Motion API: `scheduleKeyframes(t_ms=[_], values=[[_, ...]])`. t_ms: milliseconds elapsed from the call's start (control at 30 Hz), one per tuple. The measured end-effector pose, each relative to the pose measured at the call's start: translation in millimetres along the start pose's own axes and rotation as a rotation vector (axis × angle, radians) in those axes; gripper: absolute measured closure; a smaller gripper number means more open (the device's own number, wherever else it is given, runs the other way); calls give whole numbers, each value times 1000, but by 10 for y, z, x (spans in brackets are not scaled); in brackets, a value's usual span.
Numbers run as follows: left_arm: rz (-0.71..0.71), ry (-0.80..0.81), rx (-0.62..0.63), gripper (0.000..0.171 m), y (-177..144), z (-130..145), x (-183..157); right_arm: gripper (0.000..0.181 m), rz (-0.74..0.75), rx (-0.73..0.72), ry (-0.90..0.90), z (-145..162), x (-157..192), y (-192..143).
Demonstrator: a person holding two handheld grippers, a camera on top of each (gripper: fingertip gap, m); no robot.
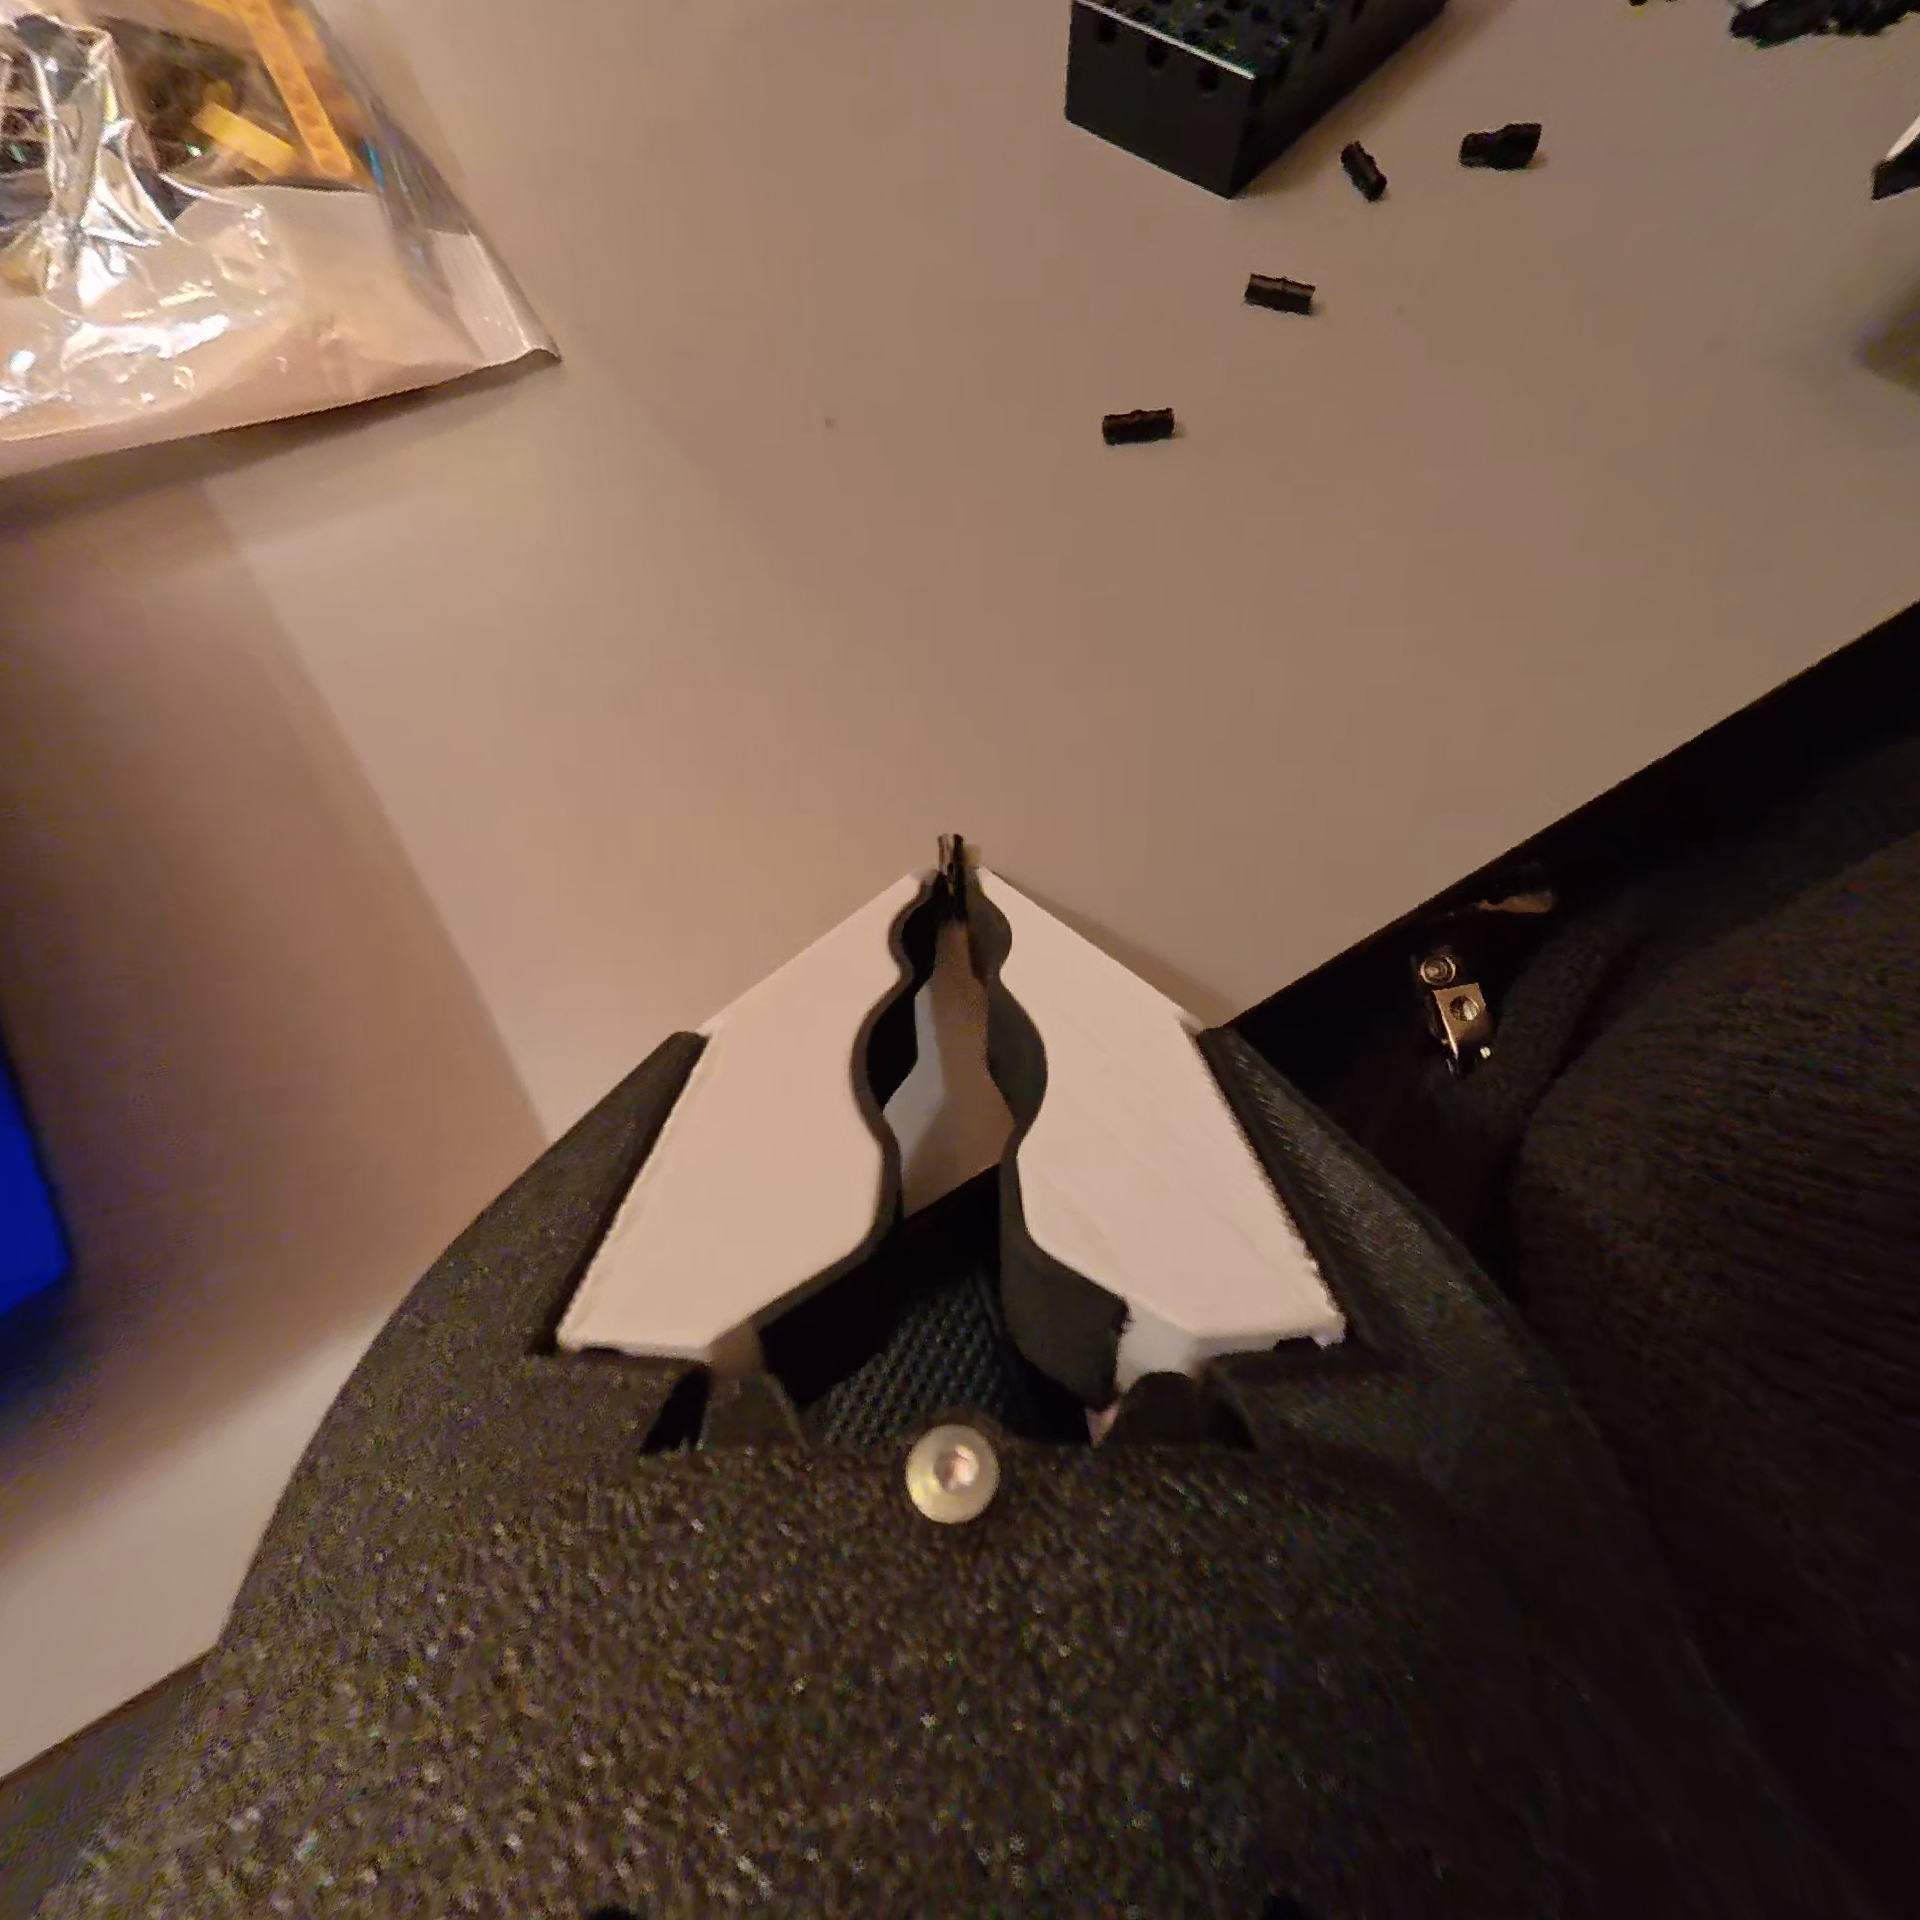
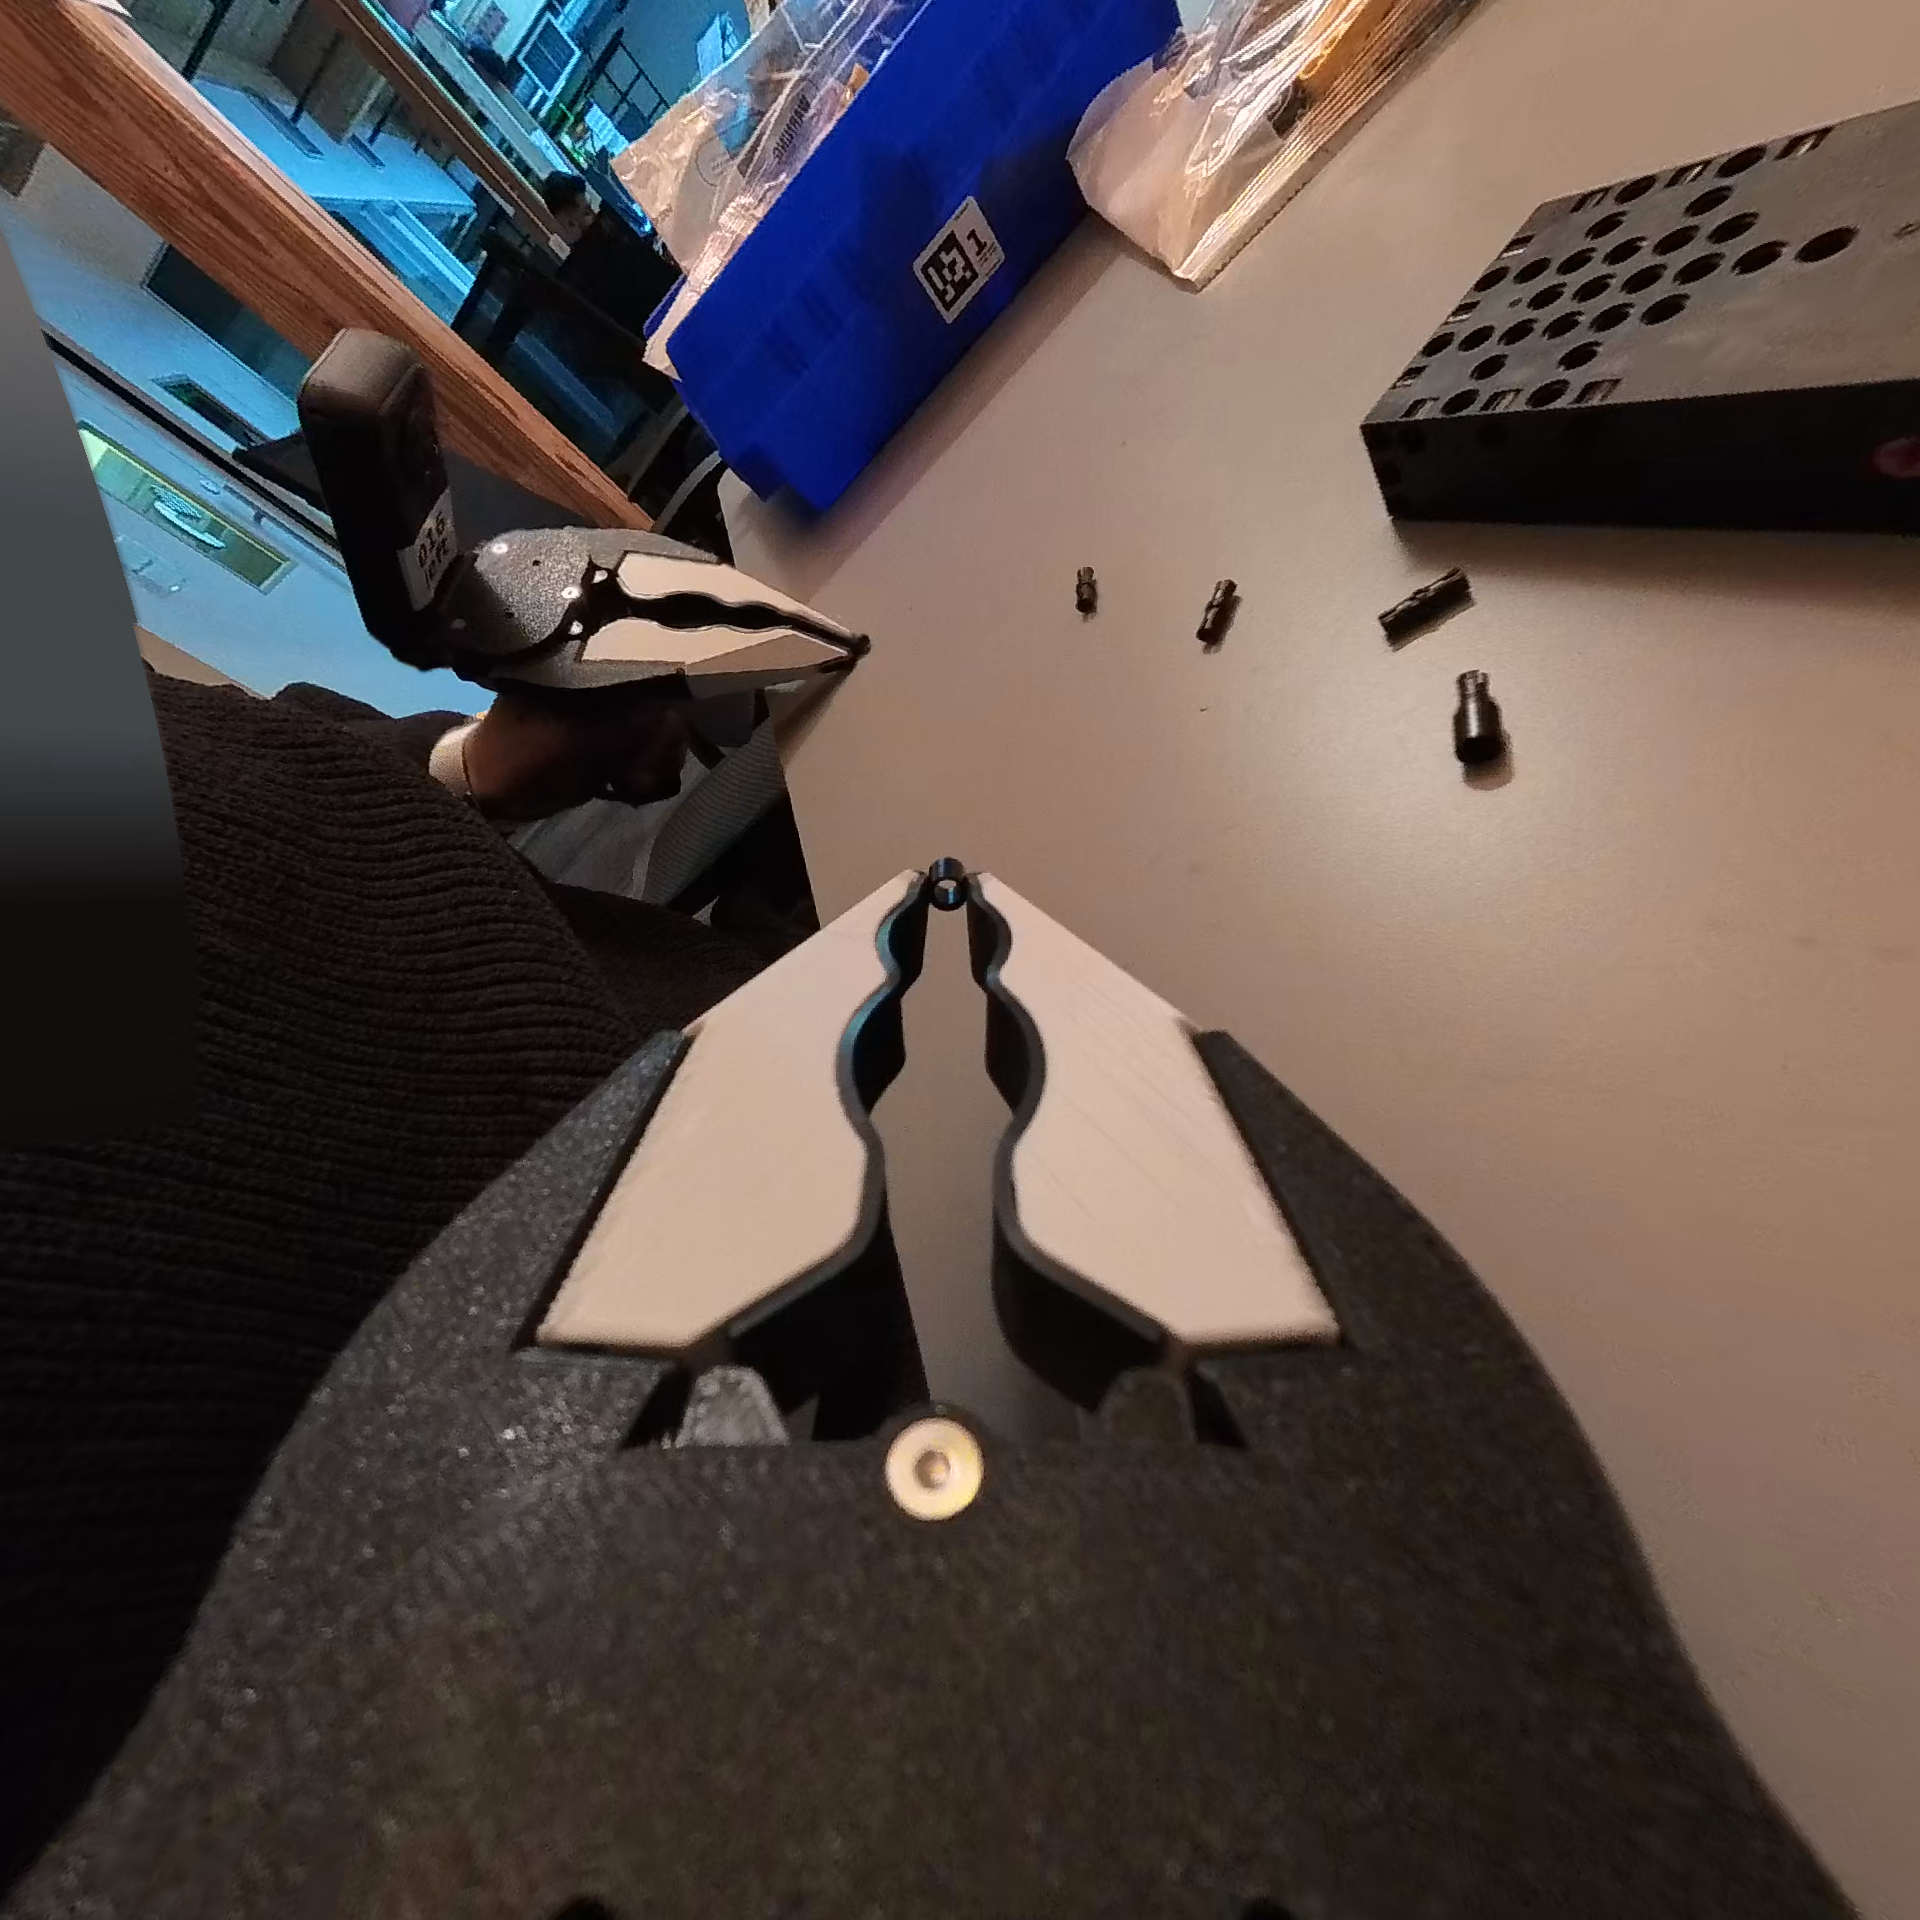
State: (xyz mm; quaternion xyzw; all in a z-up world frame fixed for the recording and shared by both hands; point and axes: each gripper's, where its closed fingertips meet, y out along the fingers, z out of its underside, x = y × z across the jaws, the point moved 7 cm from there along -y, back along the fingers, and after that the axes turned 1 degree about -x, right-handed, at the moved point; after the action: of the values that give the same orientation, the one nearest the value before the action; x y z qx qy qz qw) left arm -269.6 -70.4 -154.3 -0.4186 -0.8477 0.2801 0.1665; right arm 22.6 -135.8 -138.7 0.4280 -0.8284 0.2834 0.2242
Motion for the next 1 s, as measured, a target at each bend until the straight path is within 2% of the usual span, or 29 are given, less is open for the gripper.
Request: scheduleKeyframes(t_ms=[133, 233, 367, 467, 600, 733, 1000], values=[[109, -15, 26, 168, 15, -53, -72, 174, -1, -2, -18, 4, 19, 1], [211, 6, -38, 168, 49, -217, -233, 174, -6, -11, -22, -2, 28, -2], [355, 178, -216, 168, 166, -562, -610, 174, -62, -45, -9, -25, 100, 30], [396, 340, -310, 168, 352, -744, -863, 174, -58, -42, -19, -15, 120, 47], [560, 334, -250, 168, 465, -871, -1097, 174, -54, -54, 27, -18, 87, 5], [593, 343, -238, 168, 479, -883, -1082, 174, -46, 7, 33, 24, 87, 69], [630, 352, -238, 169, 471, -880, -1114, 174, -199, 24, 138, -42, 112, 139]])
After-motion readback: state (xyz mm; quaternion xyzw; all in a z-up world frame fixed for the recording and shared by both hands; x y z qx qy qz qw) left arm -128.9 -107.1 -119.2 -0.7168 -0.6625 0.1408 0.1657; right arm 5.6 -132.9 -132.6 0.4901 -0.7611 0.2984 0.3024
